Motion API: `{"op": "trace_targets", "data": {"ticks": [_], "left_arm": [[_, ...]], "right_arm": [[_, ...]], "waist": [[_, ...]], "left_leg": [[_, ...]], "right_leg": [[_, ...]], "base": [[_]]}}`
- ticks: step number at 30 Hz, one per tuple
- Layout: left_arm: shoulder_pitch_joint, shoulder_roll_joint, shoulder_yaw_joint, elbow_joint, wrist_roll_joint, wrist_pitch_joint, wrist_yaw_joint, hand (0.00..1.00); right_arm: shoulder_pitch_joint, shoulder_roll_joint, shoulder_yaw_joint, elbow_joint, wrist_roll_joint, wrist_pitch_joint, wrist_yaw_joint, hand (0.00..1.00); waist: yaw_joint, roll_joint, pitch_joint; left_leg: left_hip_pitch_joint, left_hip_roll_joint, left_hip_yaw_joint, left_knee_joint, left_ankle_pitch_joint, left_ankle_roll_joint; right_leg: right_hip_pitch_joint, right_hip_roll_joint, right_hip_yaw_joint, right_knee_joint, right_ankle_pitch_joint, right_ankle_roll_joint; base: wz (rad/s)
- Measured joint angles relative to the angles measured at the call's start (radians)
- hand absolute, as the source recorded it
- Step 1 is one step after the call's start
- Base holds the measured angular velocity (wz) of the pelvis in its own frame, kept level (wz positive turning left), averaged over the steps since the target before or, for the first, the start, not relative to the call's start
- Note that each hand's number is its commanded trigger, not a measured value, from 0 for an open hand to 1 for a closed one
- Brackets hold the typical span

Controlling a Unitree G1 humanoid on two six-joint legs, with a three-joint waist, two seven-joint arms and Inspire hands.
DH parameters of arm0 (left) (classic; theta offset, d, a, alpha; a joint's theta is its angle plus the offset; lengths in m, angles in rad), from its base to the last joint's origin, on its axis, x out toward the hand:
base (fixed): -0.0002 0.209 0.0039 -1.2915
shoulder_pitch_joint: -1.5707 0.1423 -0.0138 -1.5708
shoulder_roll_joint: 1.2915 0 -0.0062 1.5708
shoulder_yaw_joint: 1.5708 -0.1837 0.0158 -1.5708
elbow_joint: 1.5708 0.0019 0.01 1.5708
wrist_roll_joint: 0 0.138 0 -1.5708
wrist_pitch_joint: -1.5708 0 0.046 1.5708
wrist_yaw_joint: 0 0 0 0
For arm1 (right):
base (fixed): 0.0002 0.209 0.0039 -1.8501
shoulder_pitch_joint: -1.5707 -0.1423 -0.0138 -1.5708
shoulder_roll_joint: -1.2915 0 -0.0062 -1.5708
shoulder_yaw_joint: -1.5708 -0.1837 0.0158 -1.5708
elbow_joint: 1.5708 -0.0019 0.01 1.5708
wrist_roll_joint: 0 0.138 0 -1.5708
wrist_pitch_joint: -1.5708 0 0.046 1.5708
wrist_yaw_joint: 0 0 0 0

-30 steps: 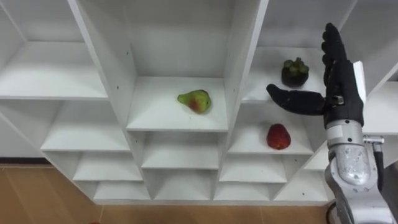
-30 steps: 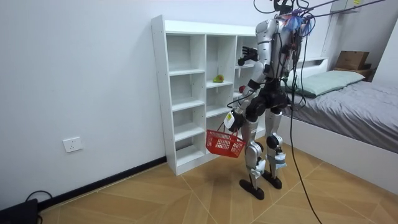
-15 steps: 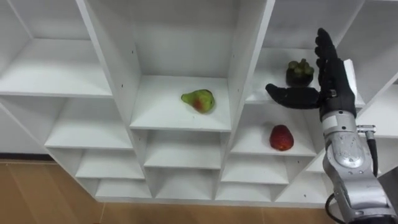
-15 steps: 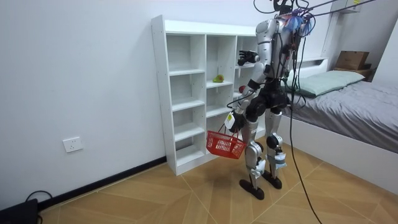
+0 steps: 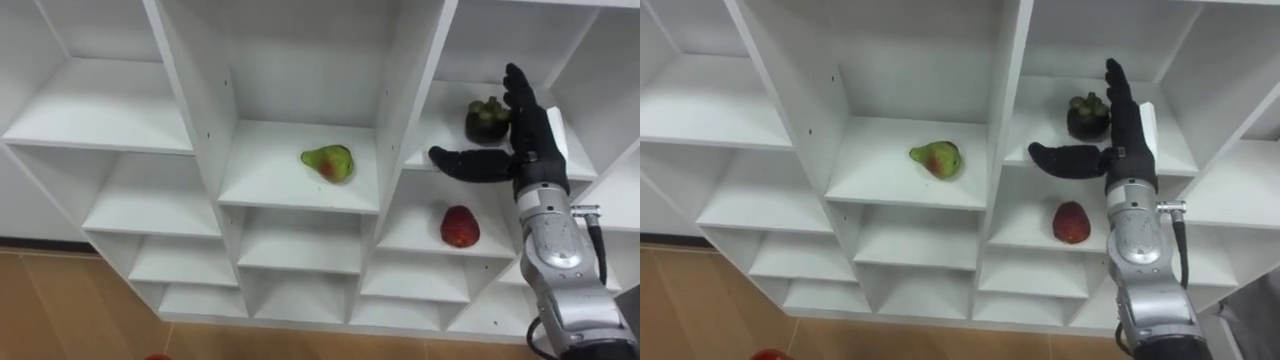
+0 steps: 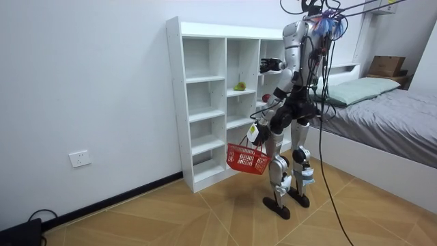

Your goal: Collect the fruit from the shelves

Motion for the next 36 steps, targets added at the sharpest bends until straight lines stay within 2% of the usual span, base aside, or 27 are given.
{"op": "trace_targets", "data": {"ticks": [5, 12, 16, 25, 31, 36], "left_arm": [[0.014, 0.001, 0.001, 0.0, 0.003, 0.003, -0.002, 1.0], [0.018, 0.005, 0.003, 0.0, 0.013, 0.036, -0.023, 1.0], [0.024, 0.006, 0.002, 0.0, 0.013, 0.038, -0.024, 1.0], [0.032, 0.012, -0.001, 0.0, 0.013, 0.044, -0.039, 1.0], [0.032, 0.013, -0.003, 0.0, 0.013, 0.059, -0.043, 1.0], [0.032, 0.014, -0.005, 0.0, 0.013, 0.059, -0.045, 1.0]], "right_arm": [[-0.021, -0.018, -0.001, 0.0, 0.0, 0.0, -0.002, 0.0], [-0.043, -0.022, -0.001, 0.015, 0.023, 0.013, -0.004, 0.0], [-0.078, -0.023, -0.001, 0.088, 0.061, 0.02, -0.001, 0.0], [-0.079, -0.023, -0.001, 0.112, 0.093, 0.023, 0.001, 0.0], [-0.079, -0.023, -0.001, 0.122, 0.101, 0.04, 0.0, 0.0], [-0.085, -0.039, -0.001, 0.157, 0.1, 0.035, 0.0, 0.0]], "waist": [[0.002, -0.003, 0.0019], [-0.001, -0.012, 0.0014], [0.001, -0.016, -0.0001], [-0.003, -0.016, 0.0043], [-0.005, -0.015, 0.0036], [-0.006, -0.016, 0.003]], "left_leg": [[0.0, 0.0, -0.001, 0.0, 0.0, 0.0], [0.0, -0.001, -0.013, 0.0, 0.0, 0.0], [0.003, -0.001, -0.013, 0.003, 0.0, 0.0], [-0.005, -0.001, -0.017, 0.011, 0.0, 0.0], [-0.011, -0.001, -0.025, 0.02, 0.0, 0.0], [-0.016, -0.002, -0.031, 0.028, 0.0, 0.0]], "right_leg": [[0.0, 0.0, -0.001, 0.0, 0.0, 0.0], [0.003, -0.001, -0.013, 0.0, 0.0, 0.0], [0.004, -0.002, -0.013, -0.001, 0.0, 0.0], [0.008, -0.002, -0.018, -0.001, 0.0, 0.0], [0.009, -0.002, -0.025, -0.001, 0.0, 0.0], [0.011, -0.004, -0.038, 0.0, 0.0, 0.0]], "base": [[0.0], [0.04], [0.01], [0.0], [0.03], [0.06]]}}
